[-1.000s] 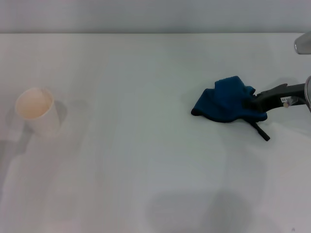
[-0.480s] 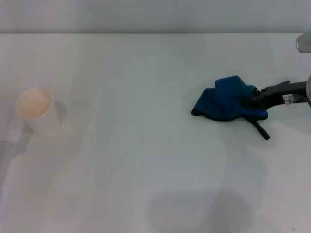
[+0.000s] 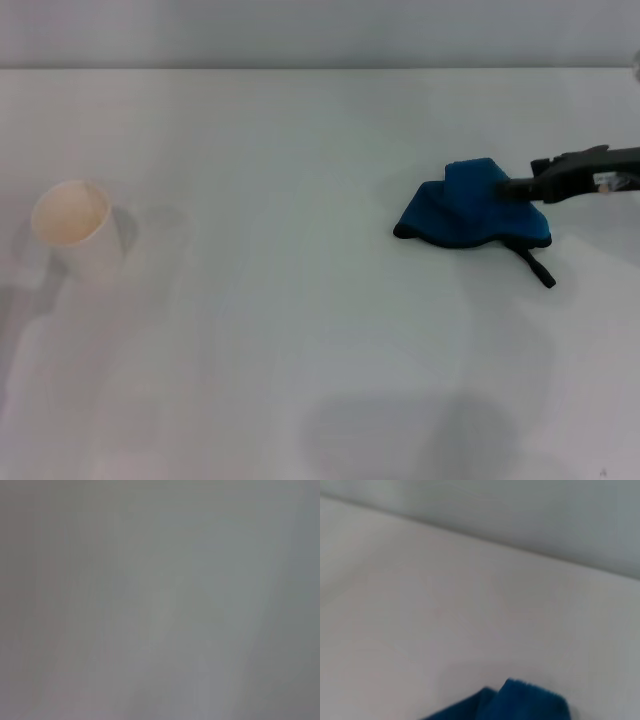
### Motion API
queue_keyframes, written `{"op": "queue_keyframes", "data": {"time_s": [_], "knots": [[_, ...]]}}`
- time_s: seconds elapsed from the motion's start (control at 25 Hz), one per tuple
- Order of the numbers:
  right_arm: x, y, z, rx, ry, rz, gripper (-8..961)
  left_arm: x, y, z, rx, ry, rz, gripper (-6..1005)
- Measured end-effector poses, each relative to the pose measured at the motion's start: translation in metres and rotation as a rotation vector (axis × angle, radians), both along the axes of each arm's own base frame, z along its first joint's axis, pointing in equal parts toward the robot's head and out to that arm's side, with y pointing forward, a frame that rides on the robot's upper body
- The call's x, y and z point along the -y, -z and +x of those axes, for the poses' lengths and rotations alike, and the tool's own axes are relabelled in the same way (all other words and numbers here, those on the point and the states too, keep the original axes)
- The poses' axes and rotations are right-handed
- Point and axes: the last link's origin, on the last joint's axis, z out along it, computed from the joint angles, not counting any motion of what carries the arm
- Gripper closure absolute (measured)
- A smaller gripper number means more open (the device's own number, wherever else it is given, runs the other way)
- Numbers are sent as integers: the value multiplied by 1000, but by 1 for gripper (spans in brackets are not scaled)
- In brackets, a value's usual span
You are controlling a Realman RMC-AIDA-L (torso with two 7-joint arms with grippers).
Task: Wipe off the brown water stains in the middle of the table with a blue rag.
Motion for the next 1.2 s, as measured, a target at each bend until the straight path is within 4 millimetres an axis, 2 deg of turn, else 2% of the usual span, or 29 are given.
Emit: {"op": "queue_keyframes", "data": {"time_s": [0.2, 0.56, 0.72, 1.0, 1.2], "knots": [[-1, -15, -2, -132, 3, 73, 220, -1, -2, -1, 4, -10, 16, 124], [12, -49, 7, -639, -1, 330, 229, -1, -3, -2, 5, -13, 20, 124], [22, -58, 21, -765, -2, 488, 229, -1, -3, -2, 4, -13, 21, 123], [33, -55, 44, -718, -38, 694, 229, -2, -4, -2, 4, -12, 23, 124], [36, -42, 56, -500, -131, 780, 229, -2, -4, -2, 3, -13, 23, 124]]}}
